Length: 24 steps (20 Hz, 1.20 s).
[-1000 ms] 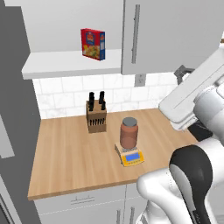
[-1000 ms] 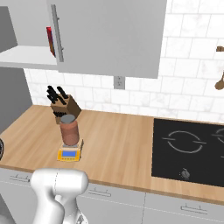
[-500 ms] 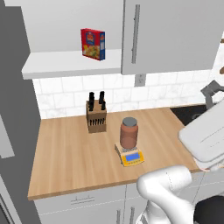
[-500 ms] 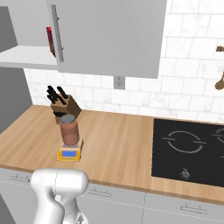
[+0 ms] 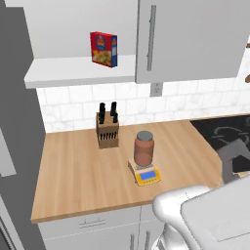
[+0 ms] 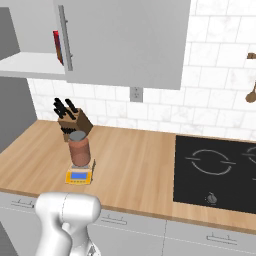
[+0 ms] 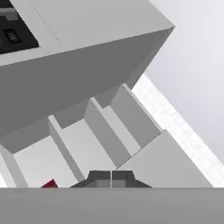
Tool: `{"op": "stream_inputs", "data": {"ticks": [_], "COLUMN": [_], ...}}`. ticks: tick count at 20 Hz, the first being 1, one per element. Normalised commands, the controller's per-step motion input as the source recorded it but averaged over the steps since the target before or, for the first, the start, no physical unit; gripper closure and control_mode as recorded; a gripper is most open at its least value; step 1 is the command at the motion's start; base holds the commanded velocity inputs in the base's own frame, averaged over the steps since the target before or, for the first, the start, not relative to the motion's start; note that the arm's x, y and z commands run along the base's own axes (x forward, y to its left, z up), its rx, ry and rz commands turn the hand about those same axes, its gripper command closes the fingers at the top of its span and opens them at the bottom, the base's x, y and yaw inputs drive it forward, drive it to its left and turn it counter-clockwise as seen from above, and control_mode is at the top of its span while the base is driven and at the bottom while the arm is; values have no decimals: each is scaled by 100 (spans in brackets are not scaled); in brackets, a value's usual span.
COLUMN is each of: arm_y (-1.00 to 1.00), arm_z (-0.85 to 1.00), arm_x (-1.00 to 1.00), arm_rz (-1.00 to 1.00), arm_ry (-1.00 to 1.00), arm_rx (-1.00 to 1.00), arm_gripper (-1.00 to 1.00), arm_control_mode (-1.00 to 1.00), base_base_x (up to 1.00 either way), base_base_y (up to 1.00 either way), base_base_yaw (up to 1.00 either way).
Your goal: Pick the honey bottle and place it on the digital scale for weighing, and close the cabinet.
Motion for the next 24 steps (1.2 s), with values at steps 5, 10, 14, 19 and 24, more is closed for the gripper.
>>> {"op": "stream_inputs", "data": {"ticks": [5, 10, 14, 19, 24], "arm_y": [100, 100, 100, 100, 88], "arm_z": [-66, -33, -4, 0, 3], "arm_x": [36, 23, -1, 1, 0], "arm_rz": [0, 0, -3, -12, -18], "arm_ry": [-20, -24, -15, 0, 0], "arm_rx": [-11, -9, -16, -26, -16], "arm_gripper": [100, 100, 100, 100, 100], "arm_control_mode": [-100, -100, -100, -100, -100], "base_base_x": [0, 0, 0, 0, 0], "base_base_y": [0, 0, 0, 0, 0], "base_base_yaw": [0, 0, 0, 0, 0]}}
